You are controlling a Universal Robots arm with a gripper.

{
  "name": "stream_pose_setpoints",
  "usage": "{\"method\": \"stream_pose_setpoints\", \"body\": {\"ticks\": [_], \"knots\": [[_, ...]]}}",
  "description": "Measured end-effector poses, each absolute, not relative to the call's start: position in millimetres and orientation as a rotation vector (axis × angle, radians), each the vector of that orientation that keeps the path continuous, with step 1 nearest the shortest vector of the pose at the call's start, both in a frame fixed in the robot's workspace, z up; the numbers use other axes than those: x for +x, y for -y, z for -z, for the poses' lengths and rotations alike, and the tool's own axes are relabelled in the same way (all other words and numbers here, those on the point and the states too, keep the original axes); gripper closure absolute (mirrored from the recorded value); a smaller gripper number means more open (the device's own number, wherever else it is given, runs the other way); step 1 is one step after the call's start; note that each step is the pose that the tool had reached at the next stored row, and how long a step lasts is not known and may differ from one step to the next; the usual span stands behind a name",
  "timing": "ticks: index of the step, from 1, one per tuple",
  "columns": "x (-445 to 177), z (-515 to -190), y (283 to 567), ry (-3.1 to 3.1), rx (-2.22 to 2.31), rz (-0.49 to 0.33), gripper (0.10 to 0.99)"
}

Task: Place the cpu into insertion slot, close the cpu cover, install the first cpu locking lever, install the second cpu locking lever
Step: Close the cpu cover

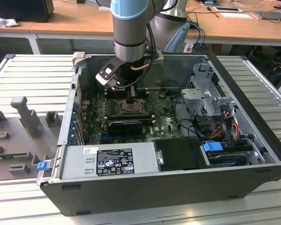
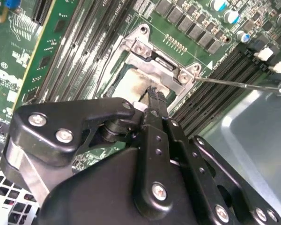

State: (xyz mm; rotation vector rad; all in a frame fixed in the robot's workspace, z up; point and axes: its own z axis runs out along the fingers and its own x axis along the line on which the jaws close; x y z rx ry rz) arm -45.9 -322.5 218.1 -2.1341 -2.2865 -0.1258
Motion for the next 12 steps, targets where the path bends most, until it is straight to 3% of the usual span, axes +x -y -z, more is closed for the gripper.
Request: {"method": "stream_pose_setpoints", "body": {"ticks": [12], "knots": [[-37.5, -222.1, 322.5, 2.286, -2.134, 0.125, 0.98]]}}
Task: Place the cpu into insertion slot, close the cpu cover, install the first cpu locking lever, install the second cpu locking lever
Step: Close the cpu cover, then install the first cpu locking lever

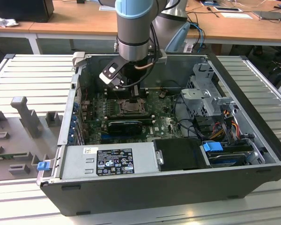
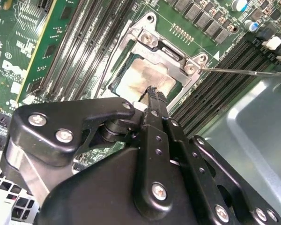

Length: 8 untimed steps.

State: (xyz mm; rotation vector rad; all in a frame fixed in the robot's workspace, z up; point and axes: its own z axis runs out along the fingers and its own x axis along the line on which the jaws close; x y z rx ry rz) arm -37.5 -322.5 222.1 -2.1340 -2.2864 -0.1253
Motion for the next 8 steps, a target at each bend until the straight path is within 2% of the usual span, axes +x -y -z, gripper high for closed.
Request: {"method": "stream_pose_setpoints", "body": {"ticks": [8], "knots": [[-37.5, -234.5, 322.5, 2.286, -2.134, 0.125, 0.98]]}}
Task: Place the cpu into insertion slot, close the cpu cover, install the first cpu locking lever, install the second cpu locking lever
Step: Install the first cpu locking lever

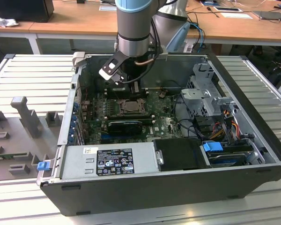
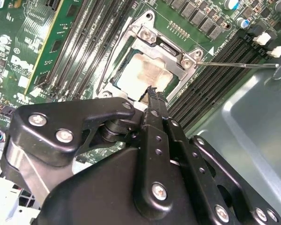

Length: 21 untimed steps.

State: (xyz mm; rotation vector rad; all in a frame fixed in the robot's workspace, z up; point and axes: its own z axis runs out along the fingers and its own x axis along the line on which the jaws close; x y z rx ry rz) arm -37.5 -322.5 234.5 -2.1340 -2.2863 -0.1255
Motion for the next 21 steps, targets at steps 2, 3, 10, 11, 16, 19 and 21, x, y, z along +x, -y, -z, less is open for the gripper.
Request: {"method": "stream_pose_setpoints", "body": {"ticks": [2, 3, 10, 11, 16, 19, 21], "knots": [[-37.5, -238.7, 322.5, 2.286, -2.134, 0.126, 0.98], [-37.5, -239.6, 322.5, 2.286, -2.134, 0.126, 0.98], [-37.5, -251.1, 322.5, 2.286, -2.134, 0.125, 0.98], [-37.5, -254.0, 322.5, 2.286, -2.134, 0.126, 0.98], [-37.5, -267.9, 322.5, 2.286, -2.134, 0.125, 0.98], [-37.5, -281.0, 322.5, 2.286, -2.134, 0.125, 0.98], [-37.4, -283.6, 322.5, 2.293, -2.127, 0.126, 0.98]]}}
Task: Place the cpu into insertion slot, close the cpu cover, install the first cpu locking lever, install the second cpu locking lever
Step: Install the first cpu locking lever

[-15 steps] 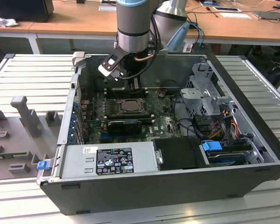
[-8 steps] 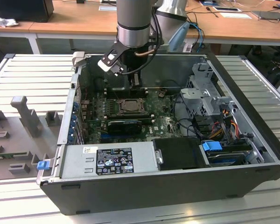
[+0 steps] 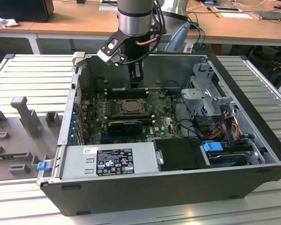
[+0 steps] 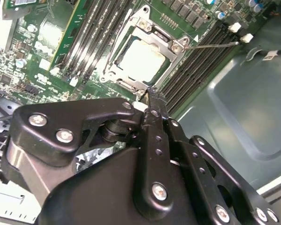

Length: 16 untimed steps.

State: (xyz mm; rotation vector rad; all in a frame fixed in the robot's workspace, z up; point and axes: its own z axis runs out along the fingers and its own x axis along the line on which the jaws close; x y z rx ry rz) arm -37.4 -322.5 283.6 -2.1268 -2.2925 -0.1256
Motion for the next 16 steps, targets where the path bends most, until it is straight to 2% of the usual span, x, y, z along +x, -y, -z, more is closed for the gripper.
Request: {"method": "stream_pose_setpoints", "body": {"ticks": [16], "knots": [[-37.5, -275.3, 322.5, 2.599, -1.715, 0.119, 0.98]]}}
